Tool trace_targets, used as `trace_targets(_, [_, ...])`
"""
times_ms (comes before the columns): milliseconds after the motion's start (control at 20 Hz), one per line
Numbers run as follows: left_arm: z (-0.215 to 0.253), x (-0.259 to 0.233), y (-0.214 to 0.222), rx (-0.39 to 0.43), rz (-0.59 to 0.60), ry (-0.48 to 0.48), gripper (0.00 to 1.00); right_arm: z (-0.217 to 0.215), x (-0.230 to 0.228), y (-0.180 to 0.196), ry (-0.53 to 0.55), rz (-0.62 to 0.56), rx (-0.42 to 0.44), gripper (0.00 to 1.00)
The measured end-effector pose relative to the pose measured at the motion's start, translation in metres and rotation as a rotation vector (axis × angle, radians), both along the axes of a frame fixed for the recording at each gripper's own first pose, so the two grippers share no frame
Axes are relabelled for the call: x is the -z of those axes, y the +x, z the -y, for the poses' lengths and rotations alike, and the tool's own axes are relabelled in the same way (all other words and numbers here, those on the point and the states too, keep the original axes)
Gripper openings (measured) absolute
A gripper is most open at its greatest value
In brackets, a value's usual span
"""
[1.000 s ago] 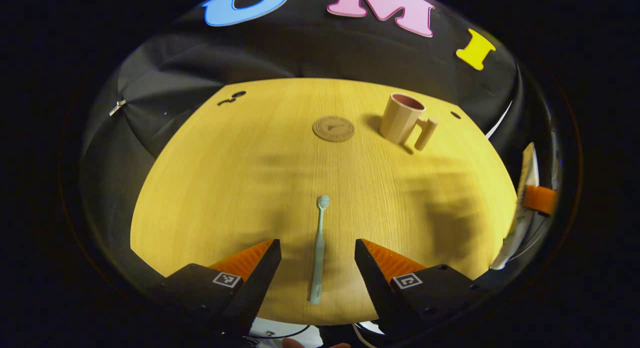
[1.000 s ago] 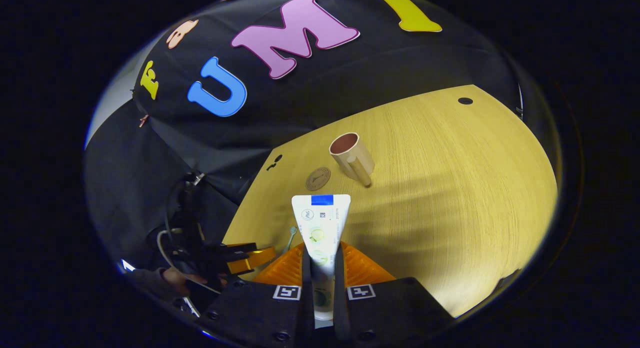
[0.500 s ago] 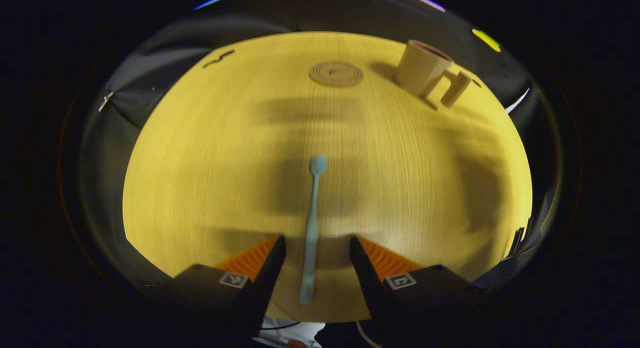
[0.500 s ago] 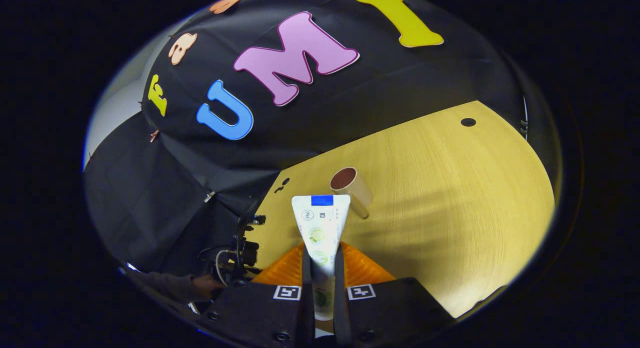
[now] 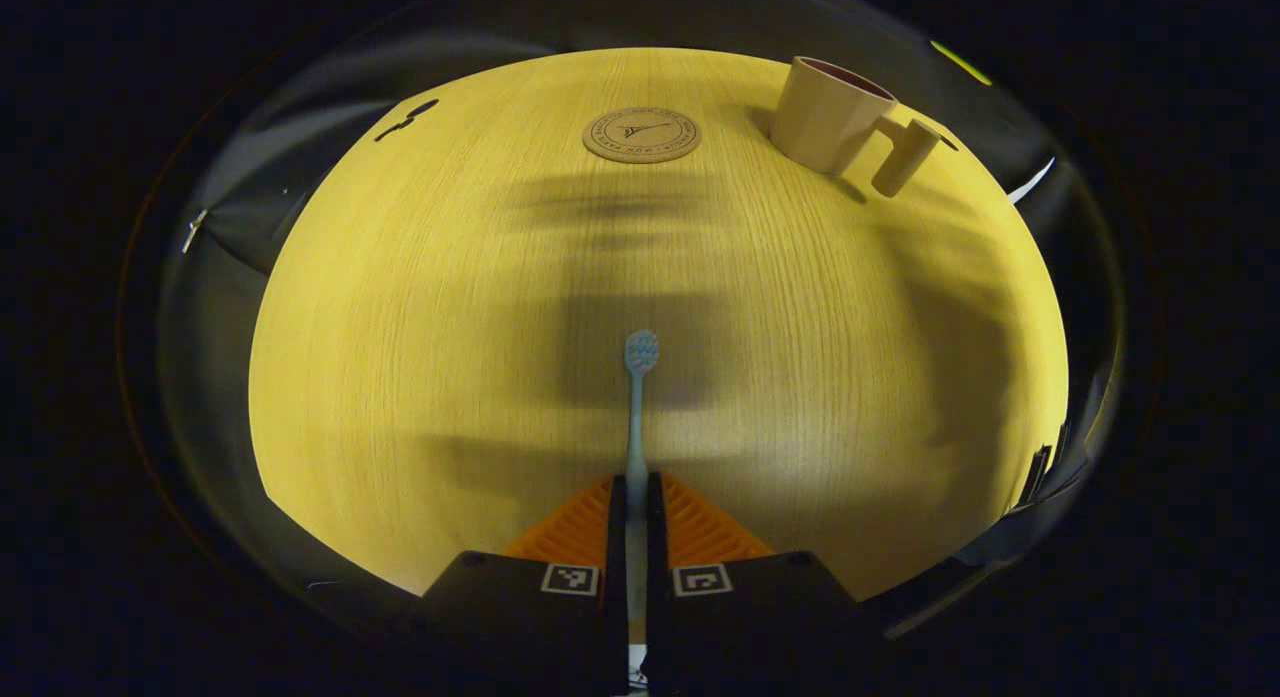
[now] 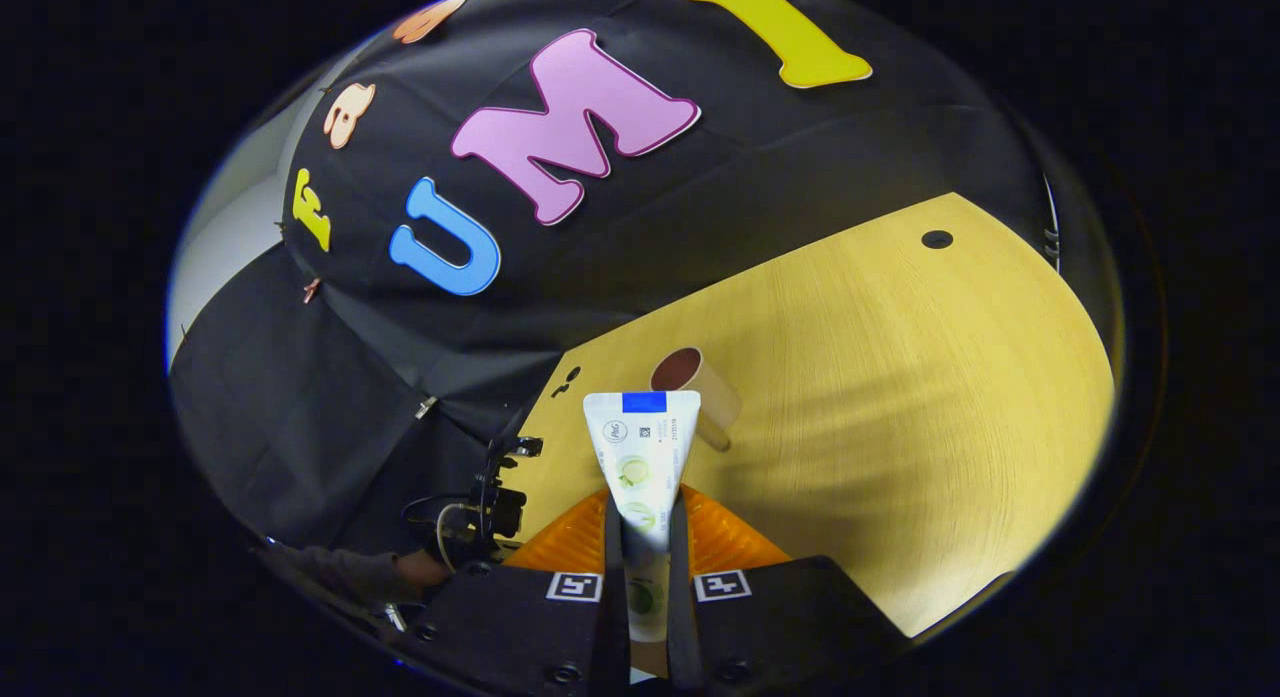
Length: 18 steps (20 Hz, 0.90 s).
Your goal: Put the toothbrush and toothpaste on the desktop into the cup, then pick up the cup and place it on the coaster on the desktop.
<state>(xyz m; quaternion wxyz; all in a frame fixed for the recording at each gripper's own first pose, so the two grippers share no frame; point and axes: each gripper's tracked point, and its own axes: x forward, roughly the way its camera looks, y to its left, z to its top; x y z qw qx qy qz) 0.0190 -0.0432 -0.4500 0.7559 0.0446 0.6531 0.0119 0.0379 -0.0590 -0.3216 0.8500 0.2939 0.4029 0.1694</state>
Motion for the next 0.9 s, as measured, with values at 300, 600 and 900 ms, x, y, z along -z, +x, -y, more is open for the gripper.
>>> trace_targets(300, [0.003, -0.016, 0.011, -0.026, 0.153, -0.079, 0.06, 0.003, -0.01, 0.004, -0.004, 0.037, -0.002, 0.19])
trace_targets(600, [0.054, -0.098, 0.059, 0.03, 0.467, -0.267, 0.06, -0.016, -0.051, 0.029, -0.005, 0.162, -0.024, 0.18])
trace_targets(900, [0.091, -0.196, 0.103, 0.053, 0.803, -0.4, 0.06, -0.037, -0.076, 0.103, -0.025, 0.319, -0.016, 0.18])
